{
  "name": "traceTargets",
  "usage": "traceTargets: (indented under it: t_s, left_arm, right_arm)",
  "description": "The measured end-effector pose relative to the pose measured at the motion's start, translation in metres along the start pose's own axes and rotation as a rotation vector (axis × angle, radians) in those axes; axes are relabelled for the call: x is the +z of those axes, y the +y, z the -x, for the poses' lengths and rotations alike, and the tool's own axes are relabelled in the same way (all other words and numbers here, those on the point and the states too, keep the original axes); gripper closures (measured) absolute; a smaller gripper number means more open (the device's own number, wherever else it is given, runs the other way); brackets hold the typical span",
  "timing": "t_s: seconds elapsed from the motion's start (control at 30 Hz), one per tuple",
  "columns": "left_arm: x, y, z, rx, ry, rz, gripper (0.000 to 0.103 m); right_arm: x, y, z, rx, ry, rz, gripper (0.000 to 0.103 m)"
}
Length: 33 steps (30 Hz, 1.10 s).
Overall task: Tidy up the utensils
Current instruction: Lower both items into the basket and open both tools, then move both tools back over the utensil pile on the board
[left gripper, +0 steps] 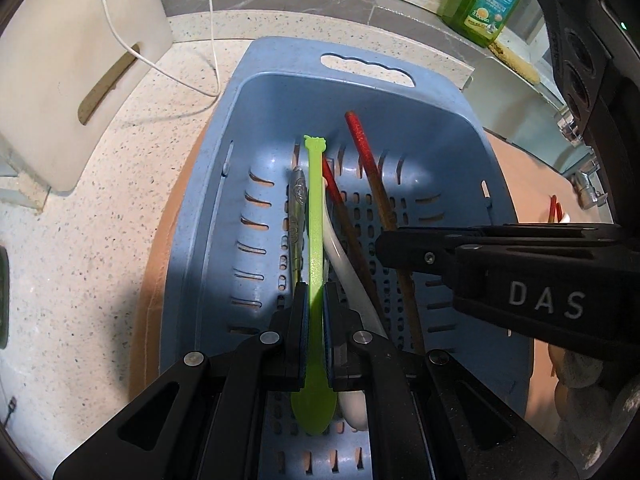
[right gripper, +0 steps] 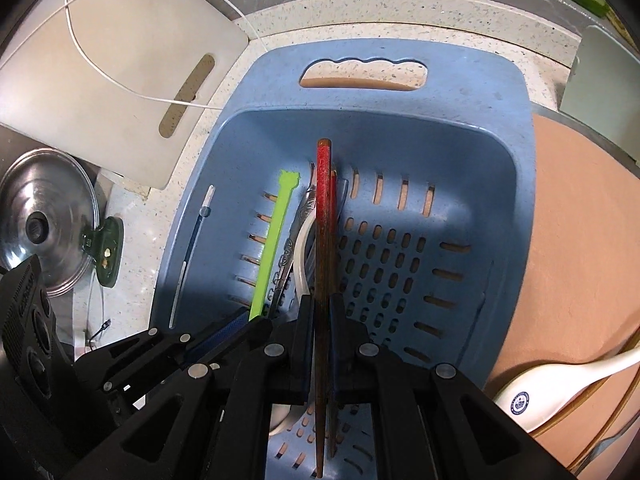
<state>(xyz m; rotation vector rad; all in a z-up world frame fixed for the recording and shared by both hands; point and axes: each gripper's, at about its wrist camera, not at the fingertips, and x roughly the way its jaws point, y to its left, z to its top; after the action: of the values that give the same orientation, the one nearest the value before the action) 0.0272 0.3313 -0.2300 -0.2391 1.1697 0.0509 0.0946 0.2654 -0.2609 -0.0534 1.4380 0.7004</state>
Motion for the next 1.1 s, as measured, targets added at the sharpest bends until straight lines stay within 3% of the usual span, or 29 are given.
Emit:
traceTargets:
  t_s: [0.57, 0.93, 1.1]
  left_arm:
    - [0.001, 0.005, 0.005, 0.009, -0.004, 0.002, 0.097]
    - [-0.013, -0.001, 0.041, 0.048, -0.068, 0.009, 0.092]
    - [-0.018, -0.017, 0.062, 0.055, -0.111, -0.009, 0.088]
  right_arm:
    - [0.001, -0.001, 0.005, -0.002, 0.009, 0.016, 0.093]
    - [-0.019, -0.016, 0.063, 0.026, -0.086, 0.119, 0.086]
    - [-0.039, -0.043, 0.102, 0.072, -0.168, 0.145, 0.073]
